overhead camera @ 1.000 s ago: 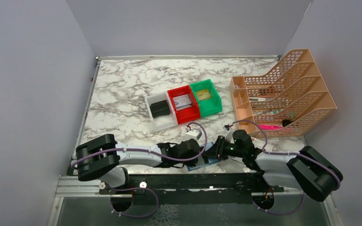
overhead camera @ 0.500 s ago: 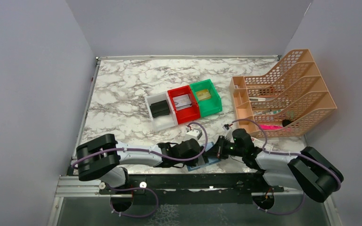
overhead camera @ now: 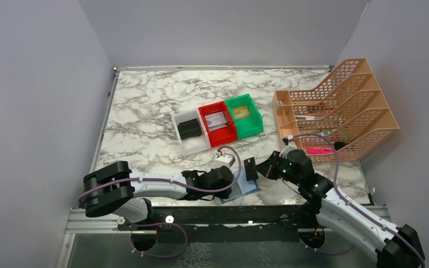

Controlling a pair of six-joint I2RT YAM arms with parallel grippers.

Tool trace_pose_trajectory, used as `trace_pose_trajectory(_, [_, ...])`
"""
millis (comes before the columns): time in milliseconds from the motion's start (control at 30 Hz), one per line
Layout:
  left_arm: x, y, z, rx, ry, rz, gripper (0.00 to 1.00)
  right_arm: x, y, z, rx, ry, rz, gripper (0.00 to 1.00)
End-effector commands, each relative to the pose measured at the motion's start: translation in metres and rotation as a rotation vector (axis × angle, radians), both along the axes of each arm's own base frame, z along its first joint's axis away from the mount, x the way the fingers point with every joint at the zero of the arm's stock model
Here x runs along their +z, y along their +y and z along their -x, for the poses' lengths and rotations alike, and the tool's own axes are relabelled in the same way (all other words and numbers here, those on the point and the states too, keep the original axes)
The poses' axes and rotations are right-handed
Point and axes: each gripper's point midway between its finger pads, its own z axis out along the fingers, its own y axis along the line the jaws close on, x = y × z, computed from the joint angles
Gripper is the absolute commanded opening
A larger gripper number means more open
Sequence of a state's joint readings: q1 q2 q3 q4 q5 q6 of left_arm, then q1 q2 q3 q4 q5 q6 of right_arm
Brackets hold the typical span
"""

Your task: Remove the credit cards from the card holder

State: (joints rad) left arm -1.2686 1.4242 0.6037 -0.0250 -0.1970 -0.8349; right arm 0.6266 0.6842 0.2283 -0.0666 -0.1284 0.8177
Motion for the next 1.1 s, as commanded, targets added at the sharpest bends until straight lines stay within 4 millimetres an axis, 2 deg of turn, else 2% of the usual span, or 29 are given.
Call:
trace_pose_trajectory(0, [-0.017,0.039,0.003,0.033,-0.008,-0.124,0.20,0.004,-0.017,0.000,-0.047,-0.031,0.055,0.01])
trace_pose_trajectory(133, [0.007,0.032,-0.004,0.045,-0.051,-0.047,0.36,0.020,0.005,0.009,0.067,-0.069,-0.051,0.01])
trace_pose_trajectory(200, [0.019,0.028,-0.005,0.036,-0.068,-0.005,0.51,0.024,0.017,0.016,0.140,-0.075,-0.102,0.01])
trace_pose_trajectory(367, [0.044,0.028,-0.017,0.035,-0.090,0.112,0.65,0.024,0.040,0.031,0.304,-0.059,-0.185,0.01])
trace_pose_trajectory(500, [0.065,0.036,-0.028,0.041,-0.082,0.290,0.70,0.019,0.052,0.039,0.384,-0.012,-0.236,0.01])
trace_pose_trajectory(633, [0.084,0.042,-0.029,0.048,-0.101,0.483,0.76,0.019,0.060,0.045,0.428,0.012,-0.294,0.01])
trace_pose_trajectory(733, [0.090,0.045,-0.024,0.072,-0.080,0.594,0.77,0.020,0.062,0.044,0.425,0.017,-0.316,0.01])
trace_pose_trajectory(900, [0.083,0.050,-0.020,0.102,-0.054,0.628,0.76,0.026,0.065,0.040,0.405,0.016,-0.355,0.01])
trace_pose_trajectory(1067, [0.095,0.049,-0.024,0.117,-0.085,0.695,0.73,0.032,0.069,0.039,0.406,0.022,-0.393,0.01])
